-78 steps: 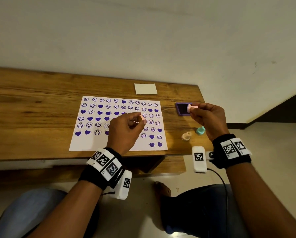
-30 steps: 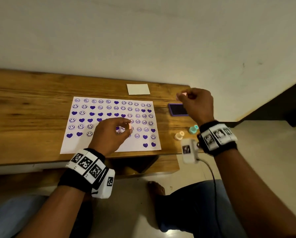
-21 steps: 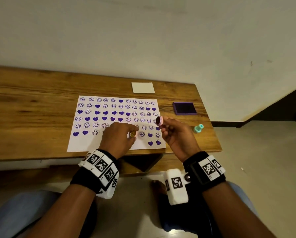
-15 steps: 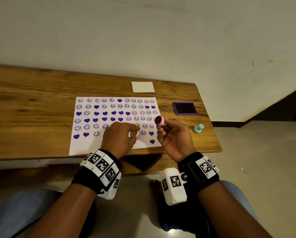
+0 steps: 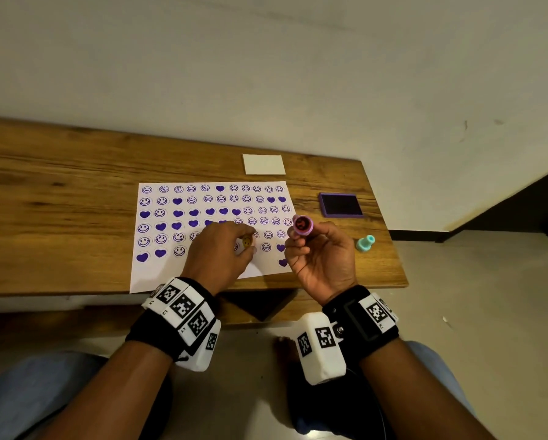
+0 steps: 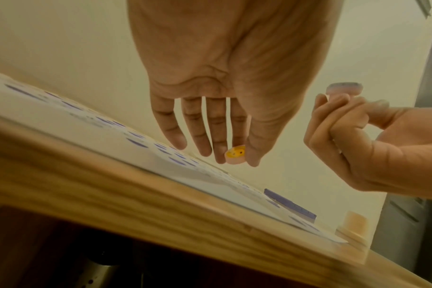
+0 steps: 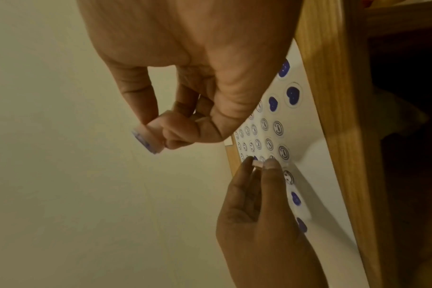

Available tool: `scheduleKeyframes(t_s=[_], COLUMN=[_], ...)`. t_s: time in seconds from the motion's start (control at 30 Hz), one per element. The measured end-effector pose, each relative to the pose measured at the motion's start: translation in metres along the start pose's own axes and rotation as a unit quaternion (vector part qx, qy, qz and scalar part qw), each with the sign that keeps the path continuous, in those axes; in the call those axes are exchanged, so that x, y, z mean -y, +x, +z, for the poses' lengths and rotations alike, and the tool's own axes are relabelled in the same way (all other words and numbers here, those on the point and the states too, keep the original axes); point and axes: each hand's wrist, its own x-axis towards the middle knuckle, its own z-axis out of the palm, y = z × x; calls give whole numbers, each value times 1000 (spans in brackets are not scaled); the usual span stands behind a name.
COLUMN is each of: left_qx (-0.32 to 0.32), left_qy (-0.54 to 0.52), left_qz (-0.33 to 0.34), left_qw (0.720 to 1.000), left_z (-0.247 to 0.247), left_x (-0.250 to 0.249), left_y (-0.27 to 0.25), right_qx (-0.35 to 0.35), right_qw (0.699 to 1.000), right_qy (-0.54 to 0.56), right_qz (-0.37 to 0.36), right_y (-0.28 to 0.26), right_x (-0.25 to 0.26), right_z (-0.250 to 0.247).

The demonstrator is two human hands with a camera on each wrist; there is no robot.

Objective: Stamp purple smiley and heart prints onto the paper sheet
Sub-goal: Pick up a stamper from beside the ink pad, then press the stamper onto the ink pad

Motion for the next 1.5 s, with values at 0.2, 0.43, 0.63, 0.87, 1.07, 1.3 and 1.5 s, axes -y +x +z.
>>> scheduleKeyframes(t_s=[0.2,0.43,0.63,0.87,1.07,1.3,1.5], left_qx=[-20,-15,-14,-16,-8,-5,15], left_qy=[-25,-33,-33,-44,-39,-39,-22], left_qz=[-14,-11,-9,-5,-3,-1,11], left_qw=[999,999,999,999,999,999,1000], left_z=[-4,-4,-3,-3,-3,-3,1], left_x=[2,0,3,4,5,3,2], left_y=[0,-1,0,0,1,0,0], right_qx=[-7,-9,34,35,28,-71,-94], right_qw=[994,993,997,997,996,939,871], right_qy=[-60,-64,-46,-42,-61,-321,-466], right_qz=[-87,-96,-61,-62,-59,-104,-128], right_y=[-3,-8,-3,-2,-1,-5,-10], right_x=[32,34,21,17,17,26,23], right_z=[-7,-10,-7,-8,-9,-6,-7])
